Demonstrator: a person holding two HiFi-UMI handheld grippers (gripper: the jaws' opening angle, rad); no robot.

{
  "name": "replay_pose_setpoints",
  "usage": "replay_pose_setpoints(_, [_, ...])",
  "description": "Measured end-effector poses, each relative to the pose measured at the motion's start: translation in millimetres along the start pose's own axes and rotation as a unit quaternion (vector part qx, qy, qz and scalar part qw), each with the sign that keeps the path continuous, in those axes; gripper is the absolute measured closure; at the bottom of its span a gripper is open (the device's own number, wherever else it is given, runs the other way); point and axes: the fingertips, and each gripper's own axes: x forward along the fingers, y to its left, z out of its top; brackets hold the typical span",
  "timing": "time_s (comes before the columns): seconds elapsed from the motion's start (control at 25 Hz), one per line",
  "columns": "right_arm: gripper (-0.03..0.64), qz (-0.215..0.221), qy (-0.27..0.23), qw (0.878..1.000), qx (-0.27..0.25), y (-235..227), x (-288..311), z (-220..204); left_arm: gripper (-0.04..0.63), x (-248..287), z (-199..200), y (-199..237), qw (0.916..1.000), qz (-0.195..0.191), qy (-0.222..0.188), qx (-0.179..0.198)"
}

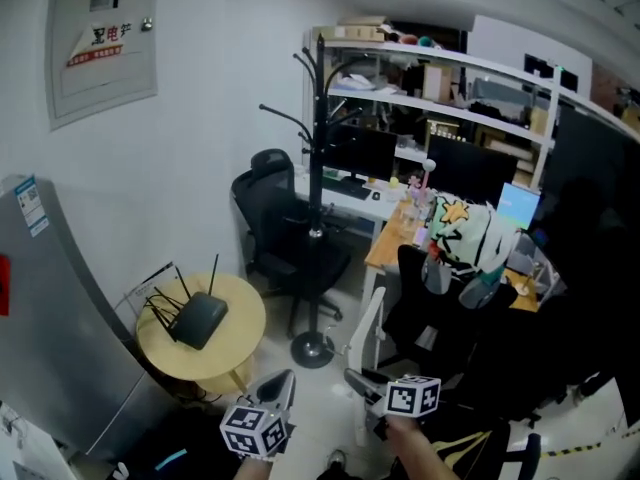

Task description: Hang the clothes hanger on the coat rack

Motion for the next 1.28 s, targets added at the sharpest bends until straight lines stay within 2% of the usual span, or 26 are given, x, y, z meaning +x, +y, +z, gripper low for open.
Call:
replay_pose_setpoints(0.2, [0.460, 0.024, -0.018, 0.999, -0.011, -18, 41, 69, 0.598, 48, 48, 7, 0.9994, -0.013, -0.023, 0.023])
replay_pose_setpoints(0.4, [0.460, 0.041, -0.022, 0.998, -0.033, -35, 68, 123, 0.598, 102, 79, 9, 0.9986, -0.021, -0.033, 0.034])
replay_pose_setpoints(0.8, [0.460, 0.070, -0.054, 0.994, -0.066, -52, 101, 223, 0.598, 181, 116, 10, 0.9973, -0.040, -0.038, 0.049])
replay_pose_setpoints(1.04, [0.460, 0.078, -0.081, 0.992, -0.060, -57, 123, 277, 0.598, 217, 143, 14, 0.9956, -0.065, -0.040, 0.054])
replay_pose_setpoints(1.28, [0.460, 0.075, -0.101, 0.989, -0.074, -64, 148, 327, 0.597, 263, 168, 36, 0.9926, -0.095, -0.056, 0.050])
